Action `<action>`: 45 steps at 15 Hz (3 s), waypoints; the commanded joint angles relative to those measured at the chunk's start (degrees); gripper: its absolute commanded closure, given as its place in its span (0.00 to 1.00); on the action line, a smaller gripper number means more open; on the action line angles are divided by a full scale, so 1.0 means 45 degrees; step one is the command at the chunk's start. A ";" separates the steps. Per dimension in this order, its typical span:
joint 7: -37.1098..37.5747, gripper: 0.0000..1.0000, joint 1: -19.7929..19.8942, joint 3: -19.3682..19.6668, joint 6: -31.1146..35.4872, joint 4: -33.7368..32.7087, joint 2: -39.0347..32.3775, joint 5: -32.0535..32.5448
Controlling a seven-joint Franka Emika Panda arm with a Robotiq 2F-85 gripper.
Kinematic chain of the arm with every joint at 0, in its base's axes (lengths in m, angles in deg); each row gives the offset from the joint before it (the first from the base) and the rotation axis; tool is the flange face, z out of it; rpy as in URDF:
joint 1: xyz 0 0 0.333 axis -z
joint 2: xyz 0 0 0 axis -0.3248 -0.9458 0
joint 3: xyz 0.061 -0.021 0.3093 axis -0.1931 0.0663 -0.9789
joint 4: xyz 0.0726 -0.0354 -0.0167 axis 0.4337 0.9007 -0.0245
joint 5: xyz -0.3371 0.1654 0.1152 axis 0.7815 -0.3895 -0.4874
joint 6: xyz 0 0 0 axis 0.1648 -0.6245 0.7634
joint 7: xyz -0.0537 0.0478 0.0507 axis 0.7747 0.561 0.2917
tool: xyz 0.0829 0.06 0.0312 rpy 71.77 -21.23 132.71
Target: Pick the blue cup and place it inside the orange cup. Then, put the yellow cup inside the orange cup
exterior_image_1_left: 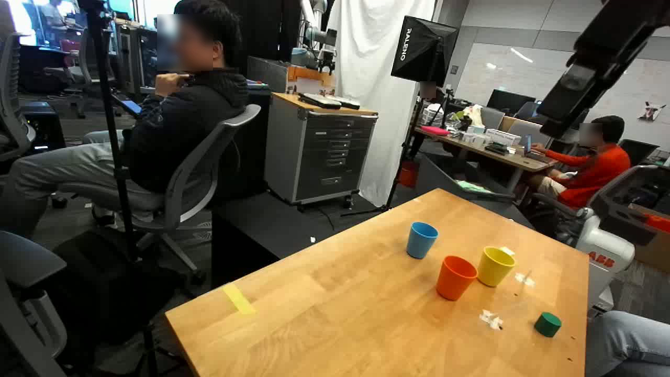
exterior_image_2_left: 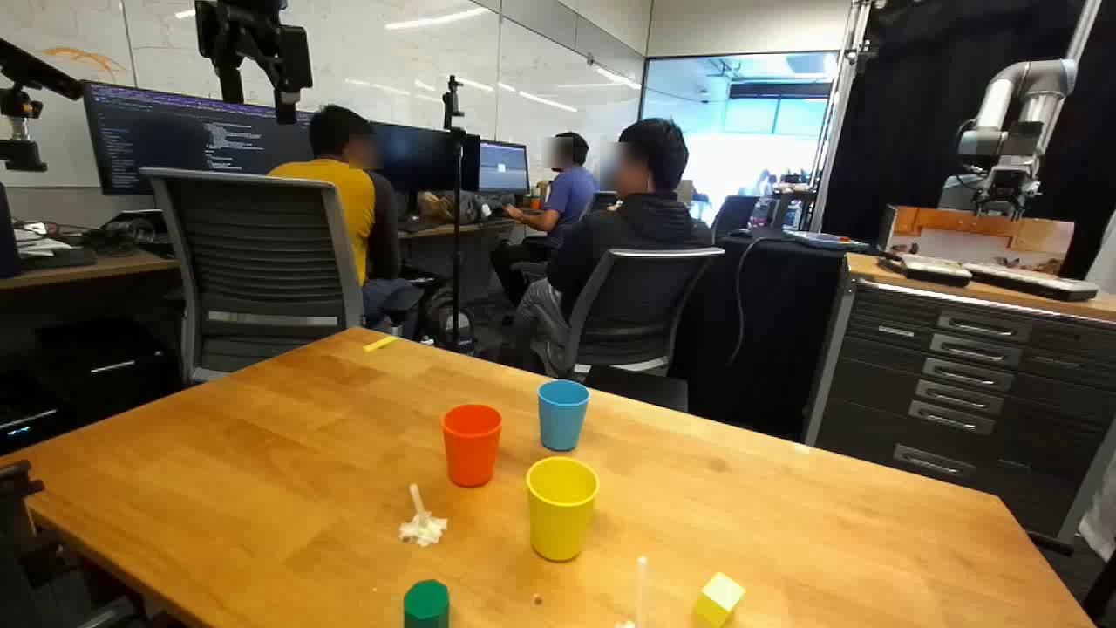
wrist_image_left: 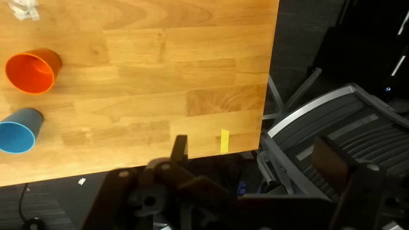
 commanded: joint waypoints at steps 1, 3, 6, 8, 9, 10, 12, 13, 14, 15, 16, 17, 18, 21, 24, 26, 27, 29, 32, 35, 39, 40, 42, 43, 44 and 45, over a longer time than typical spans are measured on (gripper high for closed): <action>-0.0015 0.00 0.0108 -0.0101 -0.0038 -0.0061 0.0000 -0.0028; -0.0014 0.00 0.0107 -0.0101 -0.0039 -0.0118 0.0032 -0.0028; -0.0014 0.00 0.0107 -0.0101 -0.0039 -0.0132 0.0037 -0.0028; -0.0014 0.00 0.0107 -0.0101 -0.0039 -0.0132 0.0037 -0.0028; -0.0014 0.00 0.0107 -0.0101 -0.0039 -0.0132 0.0037 -0.0028; -0.0014 0.00 0.0107 -0.0101 -0.0039 -0.0133 0.0037 -0.0028; -0.0014 0.00 0.0107 -0.0101 -0.0039 -0.0133 0.0037 -0.0028; -0.0014 0.00 0.0107 -0.0101 -0.0039 -0.0133 0.0037 -0.0028; -0.0014 0.00 0.0107 -0.0101 -0.0039 -0.0133 0.0037 -0.0028; -0.0014 0.00 0.0107 -0.0101 -0.0039 -0.0133 0.0037 -0.0028; -0.0014 0.00 0.0107 -0.0101 -0.0039 -0.0133 0.0037 -0.0028; -0.0014 0.00 0.0107 -0.0101 -0.0039 -0.0133 0.0037 -0.0028; -0.0014 0.00 0.0107 -0.0101 -0.0039 -0.0133 0.0037 -0.0028; -0.0014 0.00 0.0107 -0.0101 -0.0039 -0.0133 0.0037 -0.0028; -0.0014 0.00 0.0107 -0.0101 -0.0039 -0.0133 0.0037 -0.0028; -0.0014 0.00 0.0107 -0.0101 -0.0039 -0.0133 0.0037 -0.0028; -0.0014 0.00 0.0107 -0.0101 -0.0039 -0.0133 0.0037 -0.0028; -0.0014 0.00 0.0107 -0.0101 -0.0039 -0.0133 0.0037 -0.0028; 0.0222 0.00 0.0146 -0.0217 0.0898 0.0170 0.0159 0.0053; 0.0702 0.00 0.0441 -0.0223 0.1519 0.0204 0.0096 0.0652; 0.1113 0.00 0.1072 0.0151 0.1914 -0.0020 -0.0129 0.1080; 0.1187 0.00 0.1265 0.0232 0.2004 -0.0083 -0.0215 0.1139; 0.1192 0.00 0.1669 0.0471 0.2035 -0.0322 -0.0526 0.1266; 0.1040 0.00 0.1814 0.0639 0.2055 -0.0423 -0.0694 0.1257; 0.1017 0.00 0.2000 0.0787 0.2131 -0.0557 -0.0931 0.1288; 0.0963 0.00 0.2138 0.0938 0.2206 -0.0682 -0.1163 0.1276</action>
